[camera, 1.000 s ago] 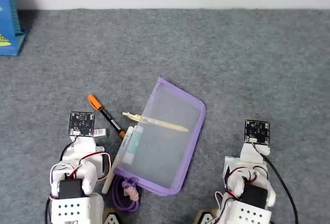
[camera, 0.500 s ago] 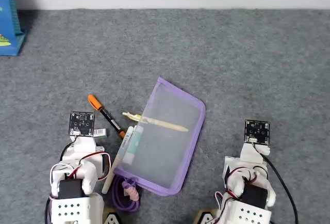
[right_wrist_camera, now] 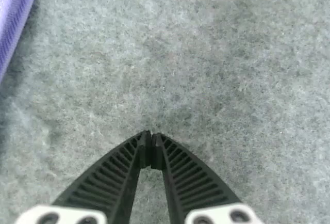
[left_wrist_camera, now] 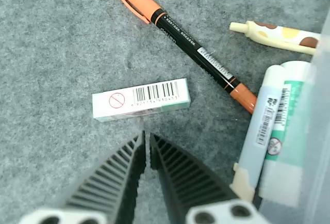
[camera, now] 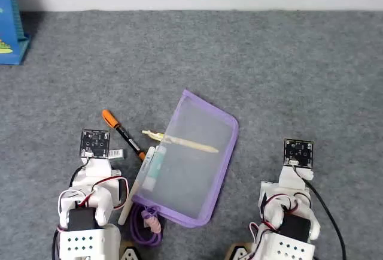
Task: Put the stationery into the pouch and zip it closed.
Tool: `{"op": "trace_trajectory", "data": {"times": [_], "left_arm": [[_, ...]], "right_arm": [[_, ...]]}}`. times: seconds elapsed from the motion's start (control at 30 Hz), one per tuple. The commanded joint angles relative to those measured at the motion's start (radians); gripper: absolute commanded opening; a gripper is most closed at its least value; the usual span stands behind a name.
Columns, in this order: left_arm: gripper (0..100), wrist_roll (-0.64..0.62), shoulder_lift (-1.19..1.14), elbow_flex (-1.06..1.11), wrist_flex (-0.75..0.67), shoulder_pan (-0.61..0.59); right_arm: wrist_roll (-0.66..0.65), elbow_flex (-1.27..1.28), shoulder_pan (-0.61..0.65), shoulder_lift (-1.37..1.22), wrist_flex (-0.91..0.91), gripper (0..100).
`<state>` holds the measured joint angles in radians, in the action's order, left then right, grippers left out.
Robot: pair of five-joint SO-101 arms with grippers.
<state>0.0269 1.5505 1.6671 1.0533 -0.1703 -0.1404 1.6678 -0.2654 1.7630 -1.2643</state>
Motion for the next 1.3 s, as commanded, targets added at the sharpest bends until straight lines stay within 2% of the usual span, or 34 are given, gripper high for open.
{"op": "trace_trajectory", "data": {"times": [0.0,1.27], "left_arm": [[1,0.008,0.012,-0.012,-0.023,-0.005],[1,0.008,0.012,-0.012,-0.023,-0.005]], "right_arm": [[0.011,0.017,-0.005,0.002,0.018,1.0],[0.006,0.002,0.004,0.002,0.022,1.1]]}}
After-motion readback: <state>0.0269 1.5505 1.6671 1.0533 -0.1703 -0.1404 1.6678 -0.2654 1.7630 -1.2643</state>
